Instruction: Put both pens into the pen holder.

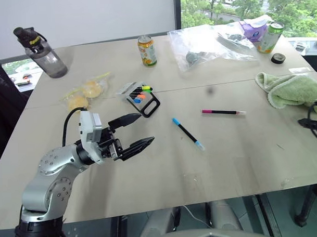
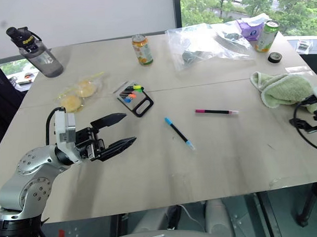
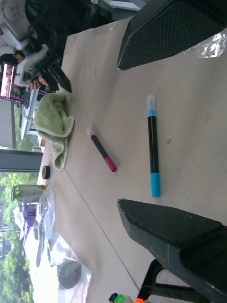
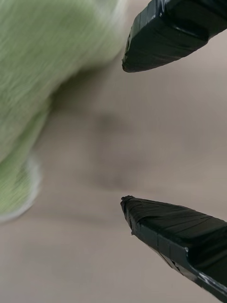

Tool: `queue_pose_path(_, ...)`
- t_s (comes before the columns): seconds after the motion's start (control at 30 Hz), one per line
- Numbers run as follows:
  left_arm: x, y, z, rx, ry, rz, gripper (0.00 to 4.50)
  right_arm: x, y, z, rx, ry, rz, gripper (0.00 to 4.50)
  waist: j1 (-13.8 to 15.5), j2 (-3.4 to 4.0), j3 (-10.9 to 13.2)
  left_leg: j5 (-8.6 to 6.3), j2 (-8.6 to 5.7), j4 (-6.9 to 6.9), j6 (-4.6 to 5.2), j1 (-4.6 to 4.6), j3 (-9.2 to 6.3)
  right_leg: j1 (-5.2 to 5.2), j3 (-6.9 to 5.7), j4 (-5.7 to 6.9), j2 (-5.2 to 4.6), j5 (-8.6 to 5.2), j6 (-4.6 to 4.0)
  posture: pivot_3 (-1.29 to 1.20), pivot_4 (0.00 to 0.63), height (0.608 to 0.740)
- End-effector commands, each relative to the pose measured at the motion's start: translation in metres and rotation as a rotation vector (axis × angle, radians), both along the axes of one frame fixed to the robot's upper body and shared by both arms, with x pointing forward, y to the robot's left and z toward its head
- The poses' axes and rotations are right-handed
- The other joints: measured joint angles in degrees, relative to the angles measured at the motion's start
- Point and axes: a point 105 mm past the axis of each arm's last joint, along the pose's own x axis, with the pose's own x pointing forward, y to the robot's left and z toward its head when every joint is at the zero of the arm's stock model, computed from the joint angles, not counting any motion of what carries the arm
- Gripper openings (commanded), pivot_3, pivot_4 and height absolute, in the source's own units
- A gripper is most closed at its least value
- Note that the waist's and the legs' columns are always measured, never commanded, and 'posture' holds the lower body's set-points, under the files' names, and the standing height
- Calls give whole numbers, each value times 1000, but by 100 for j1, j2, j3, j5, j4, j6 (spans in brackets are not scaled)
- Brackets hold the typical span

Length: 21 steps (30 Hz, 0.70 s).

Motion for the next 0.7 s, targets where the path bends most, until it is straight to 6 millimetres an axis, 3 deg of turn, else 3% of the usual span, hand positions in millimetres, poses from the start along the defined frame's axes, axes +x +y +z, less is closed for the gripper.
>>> queue_pose_path(0.03,-2,1,3,6,-30,-7,4500,6,31,37,36,-187,250,4460,-5,-2,1,0,4,0,0,3,5,1,3,1,4,0,0,0,150,739)
queue_pose_path(0.1,-2,2,2,13,-26,-7,4500,6,50,45,120,-265,350,4460,3,-3,2,0,8,0,0,6,12,3,10,3,8,1,1,0,150,739)
queue_pose_path(0.3,0,6,3,34,-30,-6,4500,-13,108,39,311,-323,630,4460,106,-13,6,-1,8,1,0,-2,0,3,-1,-5,7,1,1,0,150,739)
queue_pose_path(0.47,0,10,3,59,-27,-5,4500,-20,127,31,368,-307,719,4460,181,-15,7,0,5,2,1,-2,1,3,0,-4,4,1,1,0,150,739)
queue_pose_path(0.7,-2,16,8,137,-25,-10,4500,10,134,-2,269,-147,730,4460,135,-21,10,0,6,2,0,5,8,3,7,1,6,2,0,0,150,739)
